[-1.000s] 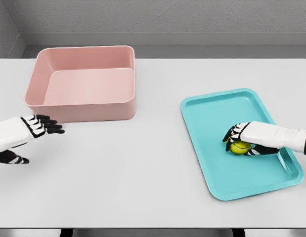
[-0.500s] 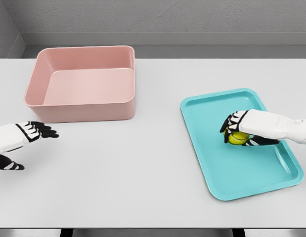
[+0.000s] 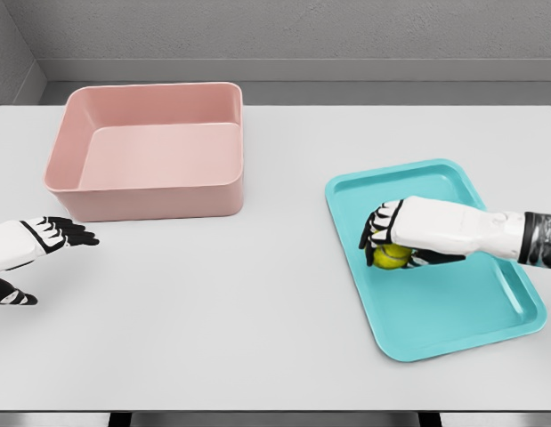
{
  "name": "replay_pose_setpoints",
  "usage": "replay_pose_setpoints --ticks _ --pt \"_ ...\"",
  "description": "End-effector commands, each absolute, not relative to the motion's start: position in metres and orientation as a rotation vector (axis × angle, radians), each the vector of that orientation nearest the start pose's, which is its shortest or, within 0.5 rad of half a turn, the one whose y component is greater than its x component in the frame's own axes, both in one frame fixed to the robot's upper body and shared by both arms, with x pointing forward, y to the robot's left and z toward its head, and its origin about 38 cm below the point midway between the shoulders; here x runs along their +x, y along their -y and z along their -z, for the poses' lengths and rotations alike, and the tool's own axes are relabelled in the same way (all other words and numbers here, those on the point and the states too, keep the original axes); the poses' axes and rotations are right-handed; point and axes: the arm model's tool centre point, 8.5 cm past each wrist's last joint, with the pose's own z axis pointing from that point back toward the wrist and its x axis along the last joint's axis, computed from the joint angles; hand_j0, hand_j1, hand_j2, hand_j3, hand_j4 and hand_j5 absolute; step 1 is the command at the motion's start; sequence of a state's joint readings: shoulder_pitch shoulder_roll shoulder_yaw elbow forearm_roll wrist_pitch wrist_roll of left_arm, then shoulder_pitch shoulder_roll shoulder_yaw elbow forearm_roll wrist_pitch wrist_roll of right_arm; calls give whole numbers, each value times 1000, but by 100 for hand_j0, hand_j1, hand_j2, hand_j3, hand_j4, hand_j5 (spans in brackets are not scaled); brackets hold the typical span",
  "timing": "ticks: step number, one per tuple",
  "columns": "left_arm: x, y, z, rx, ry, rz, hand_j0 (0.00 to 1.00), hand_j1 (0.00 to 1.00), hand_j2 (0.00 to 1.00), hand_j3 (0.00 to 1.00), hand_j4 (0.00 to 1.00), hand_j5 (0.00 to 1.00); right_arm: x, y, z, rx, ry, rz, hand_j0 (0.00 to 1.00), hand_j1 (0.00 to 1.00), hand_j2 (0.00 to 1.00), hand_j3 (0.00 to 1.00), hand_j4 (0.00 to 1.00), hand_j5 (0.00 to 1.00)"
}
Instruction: Put the tennis from the blue tray into the pink basket with both arms
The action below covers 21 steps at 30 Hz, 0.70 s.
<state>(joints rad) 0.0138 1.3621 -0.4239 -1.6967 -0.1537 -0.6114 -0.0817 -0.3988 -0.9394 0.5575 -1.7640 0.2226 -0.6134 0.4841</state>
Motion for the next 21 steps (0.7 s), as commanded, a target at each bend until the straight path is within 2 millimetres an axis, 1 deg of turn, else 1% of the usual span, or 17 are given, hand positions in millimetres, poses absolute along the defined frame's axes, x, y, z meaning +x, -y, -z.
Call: replay_pose_setpoints --ticks 1,8,10,12,15,16,17,19,21 --pt "303 -414 -201 296 1376 1851 100 100 100 100 100 100 351 262 -207 110 -2227 2867 46 46 46 46 46 46" --pt "302 -413 -203 293 1380 1853 100 100 100 100 100 100 353 248 -207 81 -2259 2816 46 46 46 46 46 46" --pt "302 -413 -203 293 1380 1853 100 100 100 100 100 100 352 234 -203 28 -2252 2803 46 46 46 46 46 46" --pt "302 -413 -203 293 1380 1853 100 100 100 100 100 100 353 229 -203 16 -2257 2789 46 46 46 46 46 46" --pt "302 -412 -203 293 1380 1856 100 100 100 100 100 100 353 210 -200 -30 -2241 2759 46 46 46 46 46 46" --pt "302 -412 -203 293 1380 1856 100 100 100 100 100 100 352 206 -200 -39 -2245 2750 46 46 46 46 46 46" --pt "302 -413 -203 294 1379 1855 100 100 100 100 100 100 355 202 -204 -33 -2245 2732 46 46 46 46 46 46" --pt "302 -412 -203 293 1380 1856 100 100 100 100 100 100 353 193 -200 -44 -2220 2728 46 46 46 46 46 46" --pt "302 -412 -203 293 1380 1856 100 100 100 100 100 100 355 183 -202 -43 -2218 2703 46 46 46 46 46 46"
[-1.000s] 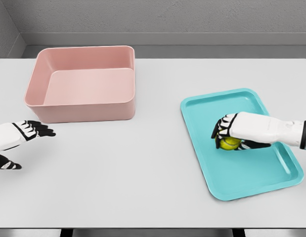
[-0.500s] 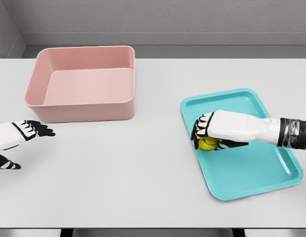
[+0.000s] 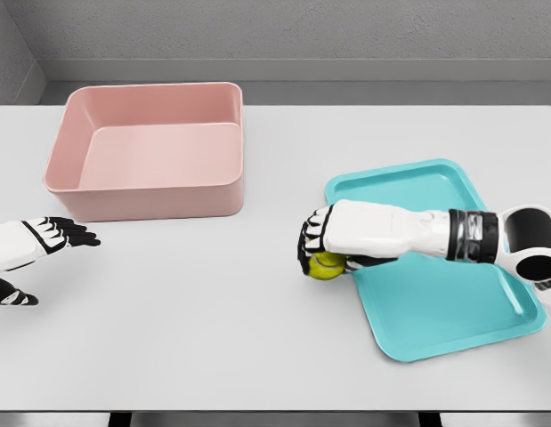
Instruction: Put the tennis from the blue tray into the pink basket with both arms
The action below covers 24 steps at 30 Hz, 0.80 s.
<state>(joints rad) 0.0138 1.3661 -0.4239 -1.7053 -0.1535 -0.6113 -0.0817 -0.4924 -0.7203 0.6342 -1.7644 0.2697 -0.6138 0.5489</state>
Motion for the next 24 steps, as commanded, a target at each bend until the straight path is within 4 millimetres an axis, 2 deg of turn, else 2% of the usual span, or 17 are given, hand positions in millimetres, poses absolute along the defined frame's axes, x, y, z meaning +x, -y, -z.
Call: replay_pose_setpoints --ticks 1,7,10,16,24 --pt "302 -412 -203 293 1380 1856 100 100 100 100 100 100 355 181 -202 -51 -2215 2698 46 46 46 46 46 46" --pt "302 -412 -202 292 1382 1855 100 100 100 100 100 100 354 152 -202 -84 -2203 2639 46 46 46 46 46 46" --pt "302 -412 -202 292 1382 1854 100 100 100 100 100 100 361 146 -204 -60 -2204 2631 46 46 46 46 46 46" --pt "302 -412 -203 292 1379 1857 100 100 100 100 100 100 370 124 -185 -111 -2185 2675 46 46 46 46 46 46" --pt "302 -412 -203 293 1380 1857 100 100 100 100 100 100 376 94 -175 -148 -2166 2674 46 46 46 46 46 46"
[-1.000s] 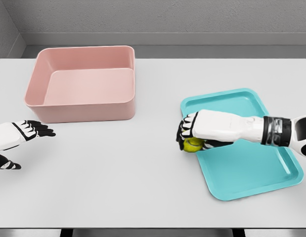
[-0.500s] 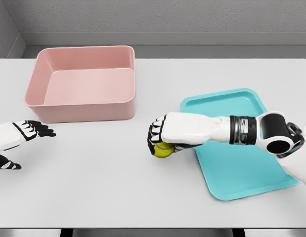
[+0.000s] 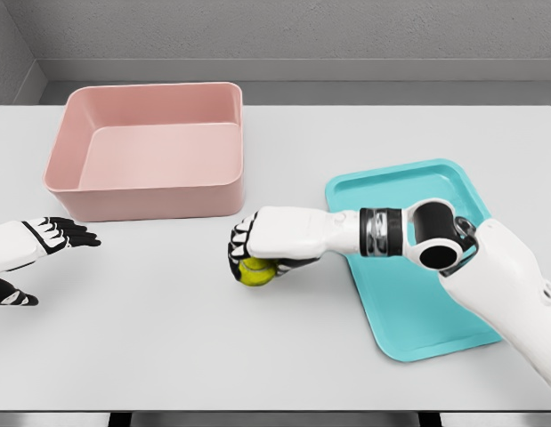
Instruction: Put the tennis from the blue tray into the pink basket with both arms
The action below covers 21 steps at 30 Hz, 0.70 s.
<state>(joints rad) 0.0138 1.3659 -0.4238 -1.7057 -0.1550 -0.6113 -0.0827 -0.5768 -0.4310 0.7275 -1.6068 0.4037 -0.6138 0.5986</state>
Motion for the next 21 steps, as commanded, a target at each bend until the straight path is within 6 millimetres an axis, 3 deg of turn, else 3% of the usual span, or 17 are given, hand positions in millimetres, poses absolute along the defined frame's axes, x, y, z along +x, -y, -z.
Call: replay_pose_setpoints --ticks 1,5,12,21 --pt "302 -412 -203 293 1378 1858 100 100 100 100 100 100 376 89 -173 -165 -2165 2674 46 46 46 46 46 46" --pt "302 -412 -203 293 1380 1857 100 100 100 100 100 100 390 77 -167 -158 -2155 2705 46 46 46 46 46 46" --pt "302 -412 -203 293 1378 1858 100 100 100 100 100 100 374 57 -153 -230 -2069 2714 46 46 46 46 46 46" --pt "302 -412 -203 293 1378 1858 100 100 100 100 100 100 370 52 -149 -240 -2049 2716 46 46 46 46 46 46"
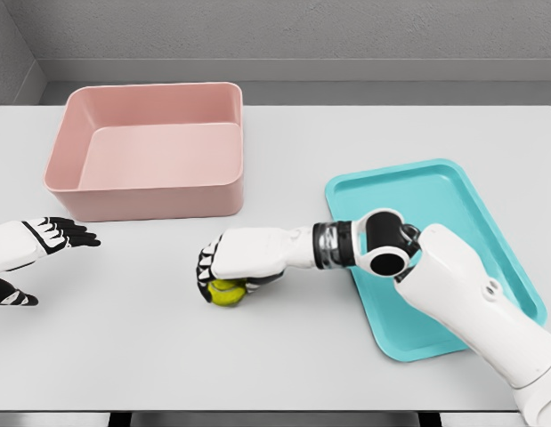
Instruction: Put the tennis from the blue tray into the pink basket with both arms
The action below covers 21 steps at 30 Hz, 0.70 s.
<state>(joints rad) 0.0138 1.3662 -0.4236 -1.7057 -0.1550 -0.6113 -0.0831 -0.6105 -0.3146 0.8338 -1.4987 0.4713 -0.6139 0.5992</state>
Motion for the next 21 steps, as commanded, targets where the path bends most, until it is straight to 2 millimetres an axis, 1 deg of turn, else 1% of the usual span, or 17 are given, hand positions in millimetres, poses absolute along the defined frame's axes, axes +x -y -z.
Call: replay_pose_setpoints --ticks 1,2,3,4,5,6,8,12,13,14,15,18,19,20,21 --pt "302 -412 -203 293 1378 1858 100 100 100 100 100 100 370 51 -149 -241 -2050 2714 46 46 46 46 46 46" --pt "302 -412 -203 292 1379 1857 100 100 100 100 100 100 370 51 -149 -241 -2050 2714 50 50 50 50 50 50" --pt "302 -412 -203 293 1378 1858 100 100 100 100 100 100 370 51 -149 -241 -2050 2714 63 63 63 63 63 63" --pt "302 -412 -203 293 1378 1858 100 100 100 100 100 100 370 52 -148 -238 -2049 2718 79 79 79 79 79 79" --pt "302 -412 -203 293 1380 1857 100 100 100 100 100 100 371 52 -149 -236 -2053 2716 89 89 89 89 89 89" --pt "302 -412 -203 293 1378 1858 100 100 100 100 100 100 371 52 -149 -234 -2052 2717 95 95 95 95 95 95" --pt "302 -412 -203 293 1378 1858 100 100 100 100 100 100 372 53 -150 -231 -2061 2713 99 99 99 99 99 99" --pt "302 -412 -202 292 1380 1857 100 100 100 100 100 100 375 56 -154 -211 -2068 2710 99 99 99 99 99 99" --pt "302 -412 -202 292 1380 1857 100 100 100 100 100 100 379 63 -160 -176 -2091 2703 99 99 99 99 99 99" --pt "302 -412 -202 292 1380 1857 100 100 100 100 100 100 384 74 -170 -121 -2114 2691 99 99 99 99 99 99" --pt "302 -411 -202 291 1382 1860 100 100 100 100 100 100 384 81 -176 -92 -2110 2683 99 99 99 99 99 99" --pt "301 -405 -195 271 1389 1861 100 100 100 100 100 100 390 101 -185 -14 -2119 2695 100 100 100 100 100 100" --pt "300 -401 -191 249 1382 1869 100 100 100 100 100 100 393 112 -188 22 -2124 2706 100 100 100 100 100 100" --pt "299 -397 -188 239 1385 1875 100 100 100 100 100 100 392 132 -203 107 -2141 2684 100 100 100 100 100 100" --pt "298 -389 -184 232 1402 1892 100 100 100 100 100 100 386 149 -217 183 -2179 2641 100 100 100 100 100 100"
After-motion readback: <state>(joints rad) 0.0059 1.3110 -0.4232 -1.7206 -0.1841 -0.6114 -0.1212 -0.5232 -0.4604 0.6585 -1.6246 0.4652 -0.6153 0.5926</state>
